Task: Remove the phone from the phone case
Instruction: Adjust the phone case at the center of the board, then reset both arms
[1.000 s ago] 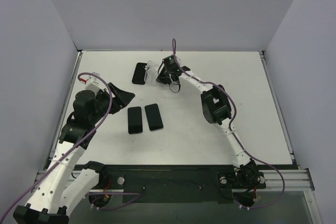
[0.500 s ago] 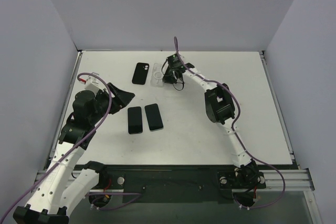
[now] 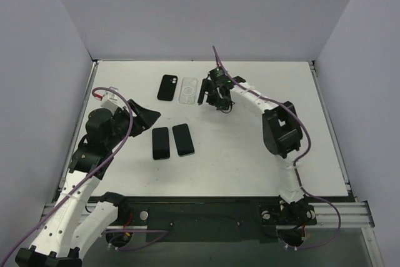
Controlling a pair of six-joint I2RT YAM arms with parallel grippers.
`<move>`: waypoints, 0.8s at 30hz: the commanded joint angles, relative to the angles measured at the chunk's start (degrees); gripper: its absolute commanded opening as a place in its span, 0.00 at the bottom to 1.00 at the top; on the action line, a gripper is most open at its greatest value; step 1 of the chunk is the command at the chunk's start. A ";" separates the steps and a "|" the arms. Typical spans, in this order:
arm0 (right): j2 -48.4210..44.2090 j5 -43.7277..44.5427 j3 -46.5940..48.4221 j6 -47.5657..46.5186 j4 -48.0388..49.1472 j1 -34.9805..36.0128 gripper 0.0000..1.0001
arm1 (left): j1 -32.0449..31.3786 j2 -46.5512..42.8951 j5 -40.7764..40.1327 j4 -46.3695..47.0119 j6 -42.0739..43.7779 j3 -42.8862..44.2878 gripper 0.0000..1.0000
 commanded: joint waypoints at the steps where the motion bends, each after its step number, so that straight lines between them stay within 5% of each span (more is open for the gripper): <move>1: -22.84 4.30 -17.27 -6.85 -0.27 -1.37 0.82 | -0.51 -1.52 1.76 1.04 1.72 0.00 0.75; 5: -43.15 9.48 -43.34 -7.21 5.70 -1.37 0.84 | -2.27 -1.87 2.64 1.57 1.19 -1.50 0.76; 11: -78.73 20.48 -67.81 -4.05 9.06 -0.84 0.85 | -8.59 -4.94 -1.31 1.13 1.19 -2.64 0.76; 17: -114.05 31.03 -73.03 -4.83 -4.28 -0.23 0.86 | -10.09 -10.64 -5.26 -0.80 2.77 -0.98 0.77; 24: -133.43 35.07 -71.98 -5.45 -10.37 -0.22 0.86 | -10.09 -16.54 -9.31 -2.38 4.00 0.96 0.77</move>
